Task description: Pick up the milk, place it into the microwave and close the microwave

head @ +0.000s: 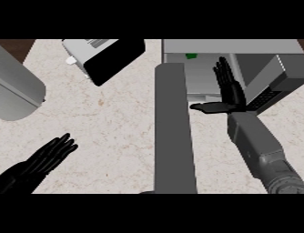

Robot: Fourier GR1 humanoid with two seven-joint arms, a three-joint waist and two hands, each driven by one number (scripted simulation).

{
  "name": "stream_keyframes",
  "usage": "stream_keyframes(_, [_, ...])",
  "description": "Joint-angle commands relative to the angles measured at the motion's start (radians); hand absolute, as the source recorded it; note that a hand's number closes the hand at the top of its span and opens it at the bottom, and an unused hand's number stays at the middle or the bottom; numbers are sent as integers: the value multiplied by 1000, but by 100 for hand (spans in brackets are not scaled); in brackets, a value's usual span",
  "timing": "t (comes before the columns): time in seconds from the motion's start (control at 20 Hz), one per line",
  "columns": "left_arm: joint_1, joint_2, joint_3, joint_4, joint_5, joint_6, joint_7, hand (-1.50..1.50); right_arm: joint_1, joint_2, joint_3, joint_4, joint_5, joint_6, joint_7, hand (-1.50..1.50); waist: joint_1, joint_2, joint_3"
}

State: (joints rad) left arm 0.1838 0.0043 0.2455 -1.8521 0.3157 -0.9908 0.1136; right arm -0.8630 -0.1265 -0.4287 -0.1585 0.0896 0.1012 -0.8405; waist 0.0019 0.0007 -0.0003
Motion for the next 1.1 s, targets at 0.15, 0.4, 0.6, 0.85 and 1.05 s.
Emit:
stream_keyframes(0.15, [-50,-4,-82,63,-157,57,-86,-150,227,68,74,-76,26,73,-96,-150,-41,-16,-2])
stream_keyframes(0.4, [-91,-4,-121,137,-277,91,-201,150,377,95,117,-162,44,-2,-100,-150,-48,-17,-3])
stream_keyframes(0.6, [-151,-4,-220,235,-383,203,-240,150,500,34,125,-242,34,52,-105,-150,-67,-16,-5])
stream_keyframes(0.85, [-208,-4,-265,261,-461,195,-226,150,714,18,141,-403,13,96,-159,-150,-67,-15,-4])
stream_keyframes(1.05, [-227,-4,-364,321,-544,289,-313,150,888,0,161,-549,-12,171,-175,-150,-76,-13,-6])
